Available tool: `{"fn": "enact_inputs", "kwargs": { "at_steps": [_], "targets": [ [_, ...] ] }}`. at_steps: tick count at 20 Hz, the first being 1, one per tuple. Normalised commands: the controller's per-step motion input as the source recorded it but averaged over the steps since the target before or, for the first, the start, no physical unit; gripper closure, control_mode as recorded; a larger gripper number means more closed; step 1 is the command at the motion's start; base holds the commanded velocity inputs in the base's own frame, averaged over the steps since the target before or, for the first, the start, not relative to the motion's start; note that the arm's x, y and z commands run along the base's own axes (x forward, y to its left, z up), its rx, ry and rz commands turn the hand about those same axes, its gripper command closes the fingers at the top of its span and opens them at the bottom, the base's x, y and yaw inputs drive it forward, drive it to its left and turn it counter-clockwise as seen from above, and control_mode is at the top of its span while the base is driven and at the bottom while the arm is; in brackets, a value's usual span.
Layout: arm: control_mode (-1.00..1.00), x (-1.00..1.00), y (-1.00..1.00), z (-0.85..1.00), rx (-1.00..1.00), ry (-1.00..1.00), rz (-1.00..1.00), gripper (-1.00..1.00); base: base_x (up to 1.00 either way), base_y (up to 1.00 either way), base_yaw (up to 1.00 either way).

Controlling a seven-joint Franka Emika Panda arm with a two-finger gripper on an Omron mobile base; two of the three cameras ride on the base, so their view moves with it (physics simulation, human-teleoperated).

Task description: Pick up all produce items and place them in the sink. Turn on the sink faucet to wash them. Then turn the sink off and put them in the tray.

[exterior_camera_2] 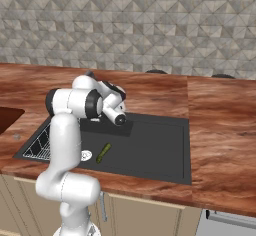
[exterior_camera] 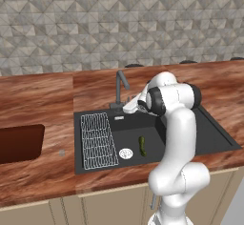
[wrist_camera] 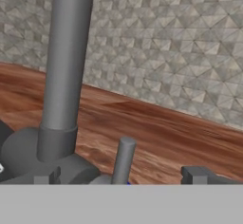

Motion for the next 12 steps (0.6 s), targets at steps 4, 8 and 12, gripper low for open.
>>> {"fn": "enact_inputs", "kwargs": {
  "at_steps": [4,8,12],
  "targets": [
    [-1.0,0.24,0.03,-0.06,0.0,0.0,0.0,-1.0,0.0,0.0,0.0],
    [-1.0,0.16,0.07,-0.02,0.0,0.0,0.0,-1.0,0.0,0.0,0.0],
    [-1.0,0.15,0.1,0.0,0.0,0.0,0.0,-1.0,0.0,0.0,0.0]
  ]
}}
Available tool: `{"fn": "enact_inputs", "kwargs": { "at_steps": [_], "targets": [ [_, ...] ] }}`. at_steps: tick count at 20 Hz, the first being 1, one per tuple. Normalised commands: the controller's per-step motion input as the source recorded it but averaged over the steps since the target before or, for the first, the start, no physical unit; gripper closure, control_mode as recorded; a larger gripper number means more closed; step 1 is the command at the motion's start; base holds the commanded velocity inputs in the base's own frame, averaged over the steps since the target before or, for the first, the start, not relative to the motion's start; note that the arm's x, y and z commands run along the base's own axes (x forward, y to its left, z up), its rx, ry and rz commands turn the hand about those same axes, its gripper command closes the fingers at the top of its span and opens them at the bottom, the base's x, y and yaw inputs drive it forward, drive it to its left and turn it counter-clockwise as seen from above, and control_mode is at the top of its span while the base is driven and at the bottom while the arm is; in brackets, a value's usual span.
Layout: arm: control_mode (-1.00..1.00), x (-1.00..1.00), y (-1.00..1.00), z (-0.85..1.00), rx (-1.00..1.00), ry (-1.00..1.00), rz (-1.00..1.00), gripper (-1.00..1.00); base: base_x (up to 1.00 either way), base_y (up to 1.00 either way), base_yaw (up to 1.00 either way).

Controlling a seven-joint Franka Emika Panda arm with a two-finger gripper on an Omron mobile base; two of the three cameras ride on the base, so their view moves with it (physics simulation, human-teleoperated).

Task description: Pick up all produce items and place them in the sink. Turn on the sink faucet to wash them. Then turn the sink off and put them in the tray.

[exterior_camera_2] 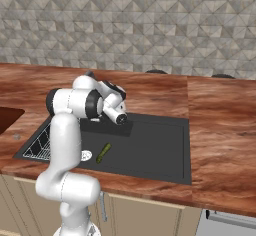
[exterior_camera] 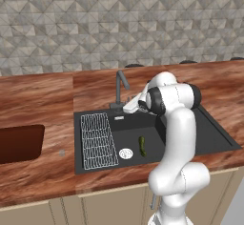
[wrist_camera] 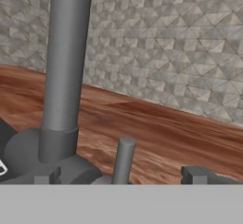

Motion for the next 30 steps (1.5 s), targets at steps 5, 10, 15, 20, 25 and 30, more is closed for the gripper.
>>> {"fn": "enact_inputs", "kwargs": {
  "at_steps": [5,10,15,20,25,30],
  "targets": [
    [-1.0,0.06,0.01,0.0,0.0,-0.03,0.0,-1.0,0.0,0.0,0.0],
    [-1.0,-0.01,-0.01,0.03,0.0,-0.12,0.0,-1.0,0.0,0.0,0.0],
    [-1.0,0.06,0.0,0.0,0.0,-0.04,0.0,-1.0,0.0,0.0,0.0],
    [-1.0,0.26,0.06,0.0,0.0,0.0,0.0,-1.0,0.0,0.0,0.0],
    [-1.0,0.34,0.13,0.0,0.0,0.0,0.0,-1.0,0.0,0.0,0.0],
    [-1.0,0.34,0.2,0.0,0.0,0.0,0.0,-1.0,0.0,0.0,0.0]
  ]
}}
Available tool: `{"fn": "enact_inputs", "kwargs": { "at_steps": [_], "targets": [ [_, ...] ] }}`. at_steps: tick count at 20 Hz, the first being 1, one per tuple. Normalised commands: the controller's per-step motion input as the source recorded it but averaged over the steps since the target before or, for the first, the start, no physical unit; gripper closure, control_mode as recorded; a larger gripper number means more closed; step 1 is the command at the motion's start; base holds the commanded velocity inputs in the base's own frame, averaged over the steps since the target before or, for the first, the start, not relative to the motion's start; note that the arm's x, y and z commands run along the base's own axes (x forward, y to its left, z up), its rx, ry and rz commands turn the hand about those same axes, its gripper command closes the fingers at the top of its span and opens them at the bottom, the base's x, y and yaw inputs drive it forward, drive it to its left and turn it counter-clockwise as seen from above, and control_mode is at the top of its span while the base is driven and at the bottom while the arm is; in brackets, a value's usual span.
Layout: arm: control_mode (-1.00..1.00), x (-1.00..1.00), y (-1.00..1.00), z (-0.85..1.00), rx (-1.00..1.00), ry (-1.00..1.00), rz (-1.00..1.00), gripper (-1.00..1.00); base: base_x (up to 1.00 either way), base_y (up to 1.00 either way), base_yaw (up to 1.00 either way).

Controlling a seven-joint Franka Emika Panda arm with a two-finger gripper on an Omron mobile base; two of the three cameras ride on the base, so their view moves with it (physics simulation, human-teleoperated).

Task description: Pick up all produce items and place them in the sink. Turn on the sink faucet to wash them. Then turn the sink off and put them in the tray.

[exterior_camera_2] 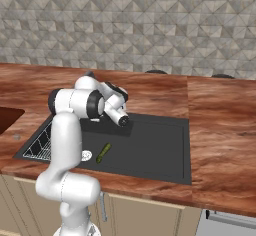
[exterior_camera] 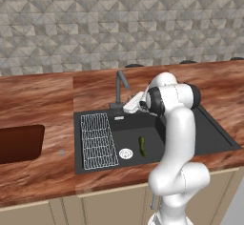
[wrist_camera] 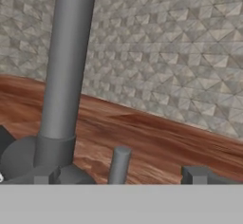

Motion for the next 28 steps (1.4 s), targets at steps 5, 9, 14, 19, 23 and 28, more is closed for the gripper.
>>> {"fn": "enact_inputs", "kwargs": {
  "at_steps": [5,9,14,19,23,28],
  "targets": [
    [-1.0,0.12,0.31,0.0,0.0,0.0,0.0,-1.0,0.0,0.0,0.0],
    [-1.0,0.07,0.35,0.0,0.0,0.0,0.0,1.0,0.0,0.0,0.0],
    [-1.0,0.1,0.28,0.0,0.0,0.0,0.0,1.0,0.0,0.0,0.0],
    [-1.0,0.04,0.1,0.0,0.0,0.0,0.0,1.0,0.0,0.0,0.0],
    [-1.0,0.06,0.0,0.0,0.0,0.02,0.0,1.0,0.0,0.0,0.0],
    [-1.0,0.05,-0.12,0.0,0.02,0.01,-0.03,1.0,0.0,0.0,0.0]
  ]
}}
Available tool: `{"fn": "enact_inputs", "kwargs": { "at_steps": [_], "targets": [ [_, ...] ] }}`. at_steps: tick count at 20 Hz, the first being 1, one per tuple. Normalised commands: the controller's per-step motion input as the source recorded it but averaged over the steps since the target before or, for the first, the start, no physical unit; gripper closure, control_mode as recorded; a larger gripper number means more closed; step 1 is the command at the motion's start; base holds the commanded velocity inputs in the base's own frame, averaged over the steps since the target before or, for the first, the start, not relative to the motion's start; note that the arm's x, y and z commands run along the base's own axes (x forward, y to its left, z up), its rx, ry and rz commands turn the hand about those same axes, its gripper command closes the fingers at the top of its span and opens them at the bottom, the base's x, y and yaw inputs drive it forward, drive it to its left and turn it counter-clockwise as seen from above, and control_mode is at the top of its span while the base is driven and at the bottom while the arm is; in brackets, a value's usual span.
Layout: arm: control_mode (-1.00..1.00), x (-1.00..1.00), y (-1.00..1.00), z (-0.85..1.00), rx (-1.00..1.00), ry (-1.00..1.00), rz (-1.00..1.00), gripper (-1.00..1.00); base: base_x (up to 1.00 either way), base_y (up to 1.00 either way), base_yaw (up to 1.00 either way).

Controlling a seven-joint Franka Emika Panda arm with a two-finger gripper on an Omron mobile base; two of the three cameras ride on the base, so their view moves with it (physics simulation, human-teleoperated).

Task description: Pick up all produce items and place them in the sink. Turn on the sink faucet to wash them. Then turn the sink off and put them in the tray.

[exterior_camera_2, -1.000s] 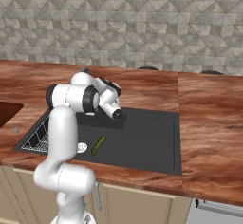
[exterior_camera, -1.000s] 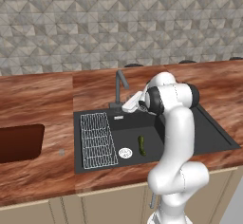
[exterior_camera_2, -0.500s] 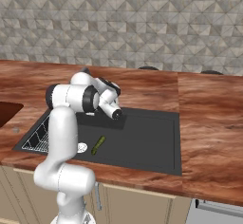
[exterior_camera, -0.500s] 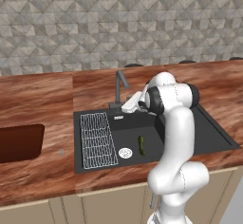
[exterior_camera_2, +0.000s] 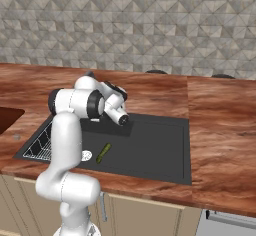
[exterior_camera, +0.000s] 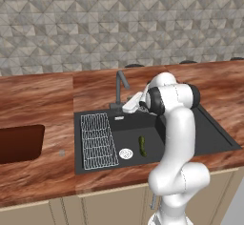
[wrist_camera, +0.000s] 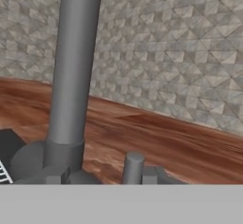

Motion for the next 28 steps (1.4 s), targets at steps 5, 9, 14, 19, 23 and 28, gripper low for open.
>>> {"fn": "enact_inputs", "kwargs": {
  "at_steps": [5,9,14,19,23,28],
  "targets": [
    [-1.0,0.01,-0.22,0.0,0.04,0.04,-0.08,1.0,0.0,0.0,0.0],
    [-1.0,0.0,-0.21,0.0,0.03,0.02,-0.11,1.0,0.0,0.0,0.0],
    [-1.0,0.01,-0.17,0.0,0.03,0.04,-0.1,1.0,0.0,0.0,0.0],
    [-1.0,0.01,-0.22,-0.01,0.03,0.07,-0.03,1.0,0.0,0.0,0.0],
    [-1.0,0.0,-0.48,0.0,0.08,0.05,-0.03,1.0,0.0,0.0,0.0],
    [-1.0,0.02,-0.58,0.0,0.1,0.07,-0.02,1.0,0.0,0.0,0.0]
  ]
}}
